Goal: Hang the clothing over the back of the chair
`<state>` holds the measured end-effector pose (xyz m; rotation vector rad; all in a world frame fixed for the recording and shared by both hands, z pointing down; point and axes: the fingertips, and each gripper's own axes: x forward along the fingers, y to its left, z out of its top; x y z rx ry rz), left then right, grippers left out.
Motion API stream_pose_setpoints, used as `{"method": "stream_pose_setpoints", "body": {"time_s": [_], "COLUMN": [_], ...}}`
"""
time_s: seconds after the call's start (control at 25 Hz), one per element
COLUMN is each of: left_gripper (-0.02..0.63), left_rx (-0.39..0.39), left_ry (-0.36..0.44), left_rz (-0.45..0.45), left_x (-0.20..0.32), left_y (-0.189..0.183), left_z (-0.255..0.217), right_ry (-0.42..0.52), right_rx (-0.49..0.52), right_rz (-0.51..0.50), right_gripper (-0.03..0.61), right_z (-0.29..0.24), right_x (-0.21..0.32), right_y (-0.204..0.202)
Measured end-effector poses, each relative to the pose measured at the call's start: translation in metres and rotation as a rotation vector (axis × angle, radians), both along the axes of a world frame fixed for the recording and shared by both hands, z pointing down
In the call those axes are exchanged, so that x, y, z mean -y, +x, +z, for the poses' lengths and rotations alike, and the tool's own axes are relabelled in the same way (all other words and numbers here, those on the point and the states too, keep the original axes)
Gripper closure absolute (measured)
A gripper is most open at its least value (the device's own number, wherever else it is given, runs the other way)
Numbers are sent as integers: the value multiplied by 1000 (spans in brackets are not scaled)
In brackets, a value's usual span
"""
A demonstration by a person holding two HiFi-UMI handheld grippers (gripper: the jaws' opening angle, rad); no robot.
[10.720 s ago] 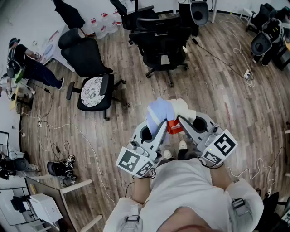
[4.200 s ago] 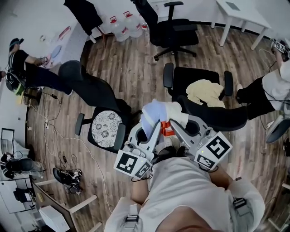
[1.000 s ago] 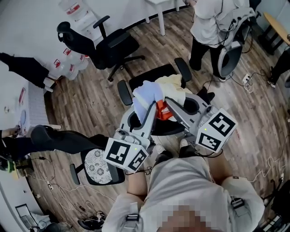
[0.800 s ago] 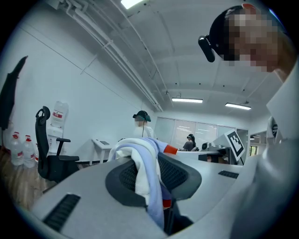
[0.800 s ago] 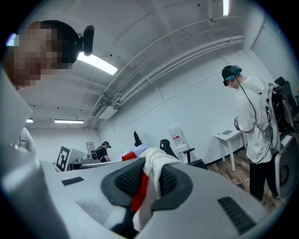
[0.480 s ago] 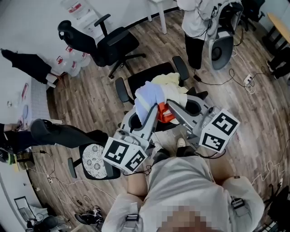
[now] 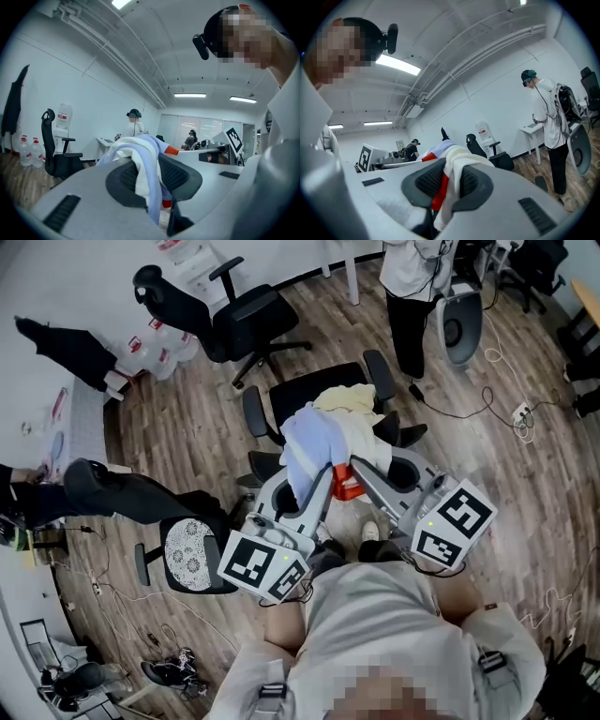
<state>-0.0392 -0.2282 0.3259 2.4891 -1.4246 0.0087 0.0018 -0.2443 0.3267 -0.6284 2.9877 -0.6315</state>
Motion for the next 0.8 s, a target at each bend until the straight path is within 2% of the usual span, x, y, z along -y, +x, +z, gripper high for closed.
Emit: {"method": "stream_pose_setpoints", "body": {"time_s": [0.44,0.8], "left_gripper": [525,522], "left_rx": [20,-4], "left_ry": [1,-42], "left_rz": [-60,-20], "left_x": [-29,-55], "left_y": [-1,-12], "left_z": [20,48], "right_ry": [35,6], "right_rx": [-64,-147], "right_rz": [-12,22], "right_gripper": [531,532], "right_z": [18,44], "right_x": [-30,-57], "right_y": [-4,-16]}}
